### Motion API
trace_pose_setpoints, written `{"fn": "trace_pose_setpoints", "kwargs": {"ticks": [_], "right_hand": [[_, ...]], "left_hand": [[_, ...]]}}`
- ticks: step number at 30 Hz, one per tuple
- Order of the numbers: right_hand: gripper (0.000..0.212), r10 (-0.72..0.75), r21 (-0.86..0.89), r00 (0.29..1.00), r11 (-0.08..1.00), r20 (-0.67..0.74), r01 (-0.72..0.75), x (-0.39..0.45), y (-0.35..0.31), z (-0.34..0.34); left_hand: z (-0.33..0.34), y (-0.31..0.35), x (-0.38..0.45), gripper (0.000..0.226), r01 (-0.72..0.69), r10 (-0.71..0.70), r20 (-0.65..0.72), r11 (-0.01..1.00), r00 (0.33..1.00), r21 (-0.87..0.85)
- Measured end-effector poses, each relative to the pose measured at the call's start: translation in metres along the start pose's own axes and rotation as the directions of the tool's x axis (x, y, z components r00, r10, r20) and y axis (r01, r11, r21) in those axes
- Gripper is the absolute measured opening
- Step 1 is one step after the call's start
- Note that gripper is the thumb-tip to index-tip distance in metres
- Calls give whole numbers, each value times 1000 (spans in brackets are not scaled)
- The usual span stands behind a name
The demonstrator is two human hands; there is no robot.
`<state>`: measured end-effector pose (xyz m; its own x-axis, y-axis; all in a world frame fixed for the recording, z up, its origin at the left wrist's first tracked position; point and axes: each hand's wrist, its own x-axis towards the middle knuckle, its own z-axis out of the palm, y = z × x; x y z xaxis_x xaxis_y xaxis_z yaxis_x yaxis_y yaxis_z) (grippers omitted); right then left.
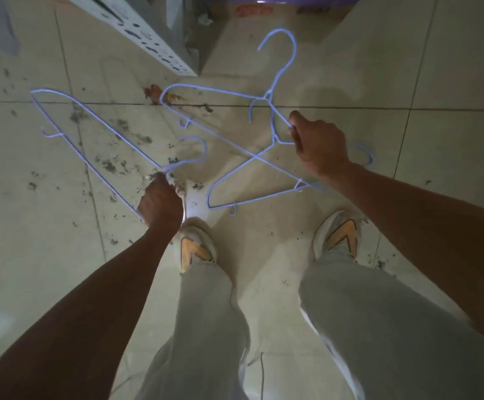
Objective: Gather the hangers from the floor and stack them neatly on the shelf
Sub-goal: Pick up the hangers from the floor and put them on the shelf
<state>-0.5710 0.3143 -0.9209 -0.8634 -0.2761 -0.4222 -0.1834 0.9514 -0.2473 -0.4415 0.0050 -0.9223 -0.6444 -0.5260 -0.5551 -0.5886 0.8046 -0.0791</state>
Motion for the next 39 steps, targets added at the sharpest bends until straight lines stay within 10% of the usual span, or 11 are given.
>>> {"fn": "trace_pose_setpoints", "kwargs": {"ticks": [7,13,21,30,39], "right_hand": [[19,-62,-22,998,998,20,62,-80,3,-48],[18,231,201,972,951,35,-233,-154,-49,-112],[16,684,641,718,496,127,-586,-248,-121,-237],[14,774,931,577,-46,262,-361,-346,-132,-414],[32,870,994,483,-86,105,-61,-525,-101,-559]], "left_hand": [[-54,7,-59,26,-11,-24,-164,978,986,-210],[-137,42,-136,21,-35,-9,-134,947,991,-321],[-267,86,-249,16,-73,148,133,891,980,-449],[-448,96,-378,18,-294,463,39,624,885,-724],[-581,143,-526,27,-429,723,11,422,691,-799]]}}
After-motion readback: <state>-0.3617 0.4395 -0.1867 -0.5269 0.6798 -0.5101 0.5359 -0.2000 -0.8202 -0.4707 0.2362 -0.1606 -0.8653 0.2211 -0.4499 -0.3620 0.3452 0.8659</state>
